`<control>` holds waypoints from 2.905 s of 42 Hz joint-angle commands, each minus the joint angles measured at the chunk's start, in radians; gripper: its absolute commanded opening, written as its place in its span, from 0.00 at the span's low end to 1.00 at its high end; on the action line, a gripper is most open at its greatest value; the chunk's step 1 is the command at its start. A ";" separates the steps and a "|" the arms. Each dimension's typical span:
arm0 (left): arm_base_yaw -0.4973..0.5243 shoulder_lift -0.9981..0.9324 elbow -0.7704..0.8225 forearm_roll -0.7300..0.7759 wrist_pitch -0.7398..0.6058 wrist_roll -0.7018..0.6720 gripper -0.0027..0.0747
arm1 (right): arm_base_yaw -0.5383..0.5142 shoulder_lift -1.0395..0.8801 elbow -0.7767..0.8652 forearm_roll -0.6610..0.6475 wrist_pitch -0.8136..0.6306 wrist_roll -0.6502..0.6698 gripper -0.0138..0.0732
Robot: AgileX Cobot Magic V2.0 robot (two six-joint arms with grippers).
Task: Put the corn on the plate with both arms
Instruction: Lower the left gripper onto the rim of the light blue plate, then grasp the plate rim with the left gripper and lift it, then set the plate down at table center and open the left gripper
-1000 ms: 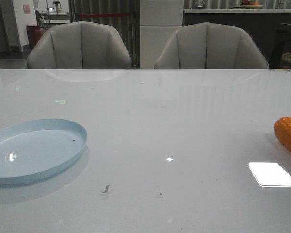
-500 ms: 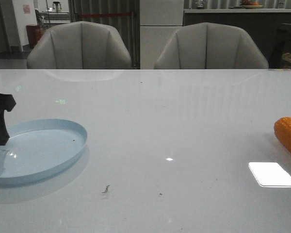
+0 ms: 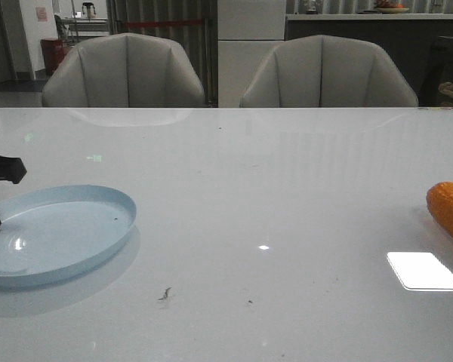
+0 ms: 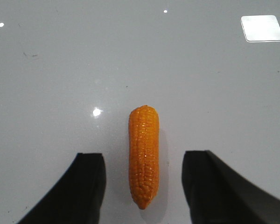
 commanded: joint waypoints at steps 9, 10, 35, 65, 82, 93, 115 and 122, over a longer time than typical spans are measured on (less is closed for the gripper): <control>0.000 -0.038 -0.186 -0.032 0.114 -0.002 0.16 | -0.002 -0.005 -0.030 0.004 -0.070 -0.001 0.71; 0.000 -0.038 -0.199 -0.045 0.124 -0.002 0.16 | -0.002 -0.005 -0.030 0.004 -0.070 -0.001 0.71; -0.117 -0.036 -0.439 -0.458 0.191 -0.002 0.16 | -0.002 -0.005 -0.030 0.004 -0.070 -0.001 0.71; -0.342 0.147 -0.437 -0.395 0.184 -0.002 0.16 | -0.002 -0.005 -0.030 0.004 -0.070 -0.001 0.71; -0.369 0.151 -0.437 -0.217 0.176 0.000 0.52 | -0.002 -0.005 -0.030 0.004 -0.070 -0.001 0.71; -0.369 0.144 -0.499 -0.217 0.208 0.000 0.72 | -0.002 -0.005 -0.030 0.004 -0.070 -0.001 0.71; -0.367 -0.075 -0.586 0.049 0.159 0.004 0.56 | -0.002 -0.005 -0.030 0.004 -0.067 -0.001 0.71; -0.367 -0.228 -0.444 0.088 0.036 0.004 0.56 | -0.002 -0.005 -0.030 0.004 -0.066 -0.001 0.71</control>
